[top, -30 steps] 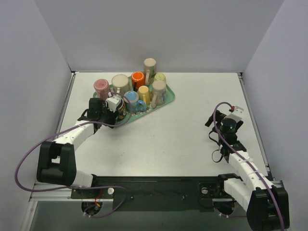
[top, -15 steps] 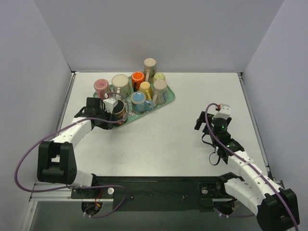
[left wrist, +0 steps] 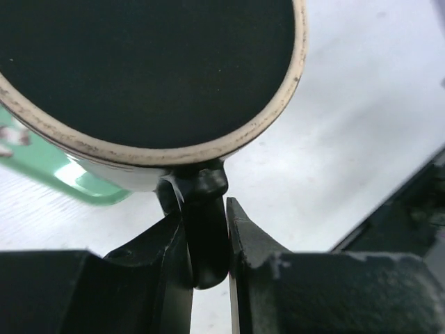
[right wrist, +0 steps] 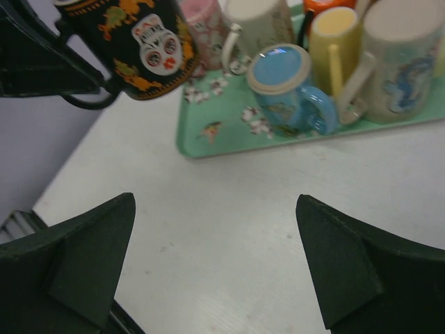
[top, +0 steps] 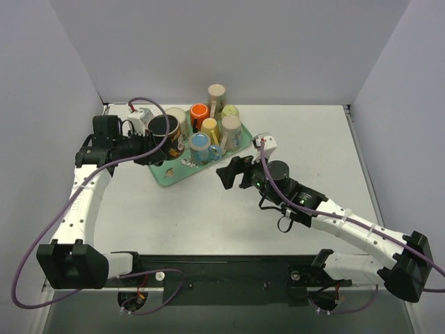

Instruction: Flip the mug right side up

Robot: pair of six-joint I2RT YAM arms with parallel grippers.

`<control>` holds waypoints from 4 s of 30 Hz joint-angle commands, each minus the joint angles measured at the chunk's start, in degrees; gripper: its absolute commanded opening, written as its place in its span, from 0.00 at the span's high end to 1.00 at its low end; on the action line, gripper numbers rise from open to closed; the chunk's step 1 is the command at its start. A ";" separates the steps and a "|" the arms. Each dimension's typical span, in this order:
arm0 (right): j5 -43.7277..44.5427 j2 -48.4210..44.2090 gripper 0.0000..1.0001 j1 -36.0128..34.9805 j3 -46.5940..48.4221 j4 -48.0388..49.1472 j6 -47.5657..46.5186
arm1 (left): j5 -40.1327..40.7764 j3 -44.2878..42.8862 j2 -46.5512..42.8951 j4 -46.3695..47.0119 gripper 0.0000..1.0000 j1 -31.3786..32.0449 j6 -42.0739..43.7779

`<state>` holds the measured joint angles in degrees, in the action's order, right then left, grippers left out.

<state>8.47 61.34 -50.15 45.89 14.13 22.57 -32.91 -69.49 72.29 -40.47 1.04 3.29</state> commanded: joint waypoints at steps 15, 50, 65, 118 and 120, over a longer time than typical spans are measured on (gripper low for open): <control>0.31 13.64 0.17 -5.48 9.92 24.49 10.51 | -9.69 -14.71 -4.71 -0.39 1.00 7.39 -9.37; 47.61 46.68 0.22 -31.07 18.97 79.21 -121.54 | -17.54 -7.23 -5.93 10.59 1.00 7.66 -52.95; 44.26 45.10 0.87 -25.61 22.67 79.21 -119.43 | -21.06 -4.34 -5.93 14.80 1.00 7.58 -57.34; -8.03 24.17 1.00 52.96 14.67 -36.81 -7.01 | 20.07 0.68 10.41 16.30 0.16 15.22 -1.27; -8.12 24.79 0.90 53.49 14.58 -37.07 -6.92 | 20.16 -0.11 11.46 16.21 0.16 15.66 -1.09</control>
<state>2.66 85.86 2.00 60.42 -26.52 13.41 -13.58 -68.42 82.02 -27.75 15.86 0.32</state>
